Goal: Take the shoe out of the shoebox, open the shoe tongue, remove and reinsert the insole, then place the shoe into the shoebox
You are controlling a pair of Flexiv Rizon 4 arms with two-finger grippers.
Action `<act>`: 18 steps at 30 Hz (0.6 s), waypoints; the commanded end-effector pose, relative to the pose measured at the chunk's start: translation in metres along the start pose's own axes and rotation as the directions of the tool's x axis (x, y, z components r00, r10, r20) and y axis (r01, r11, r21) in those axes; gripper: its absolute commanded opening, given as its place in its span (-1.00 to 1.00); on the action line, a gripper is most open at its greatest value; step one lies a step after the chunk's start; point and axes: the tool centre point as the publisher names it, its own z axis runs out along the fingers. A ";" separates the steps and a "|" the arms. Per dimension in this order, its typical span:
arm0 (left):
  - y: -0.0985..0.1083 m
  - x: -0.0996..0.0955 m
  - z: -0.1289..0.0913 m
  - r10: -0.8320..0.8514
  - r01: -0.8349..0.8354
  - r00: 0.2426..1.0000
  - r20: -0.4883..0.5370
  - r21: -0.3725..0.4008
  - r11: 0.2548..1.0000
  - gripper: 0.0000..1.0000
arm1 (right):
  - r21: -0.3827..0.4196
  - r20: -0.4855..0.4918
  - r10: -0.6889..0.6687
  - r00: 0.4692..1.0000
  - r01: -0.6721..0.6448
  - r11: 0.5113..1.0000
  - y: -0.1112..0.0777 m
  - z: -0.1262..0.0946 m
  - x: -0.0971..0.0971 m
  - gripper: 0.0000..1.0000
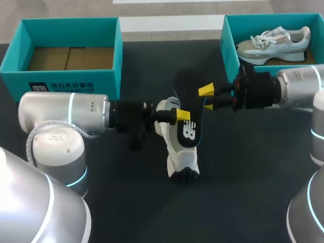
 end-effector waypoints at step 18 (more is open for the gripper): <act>-0.007 0.009 0.028 -0.015 0.014 1.000 -0.015 -0.051 0.999 -1.00 | -0.015 -0.003 0.018 1.000 -0.018 1.000 0.008 0.002 -0.006 -0.53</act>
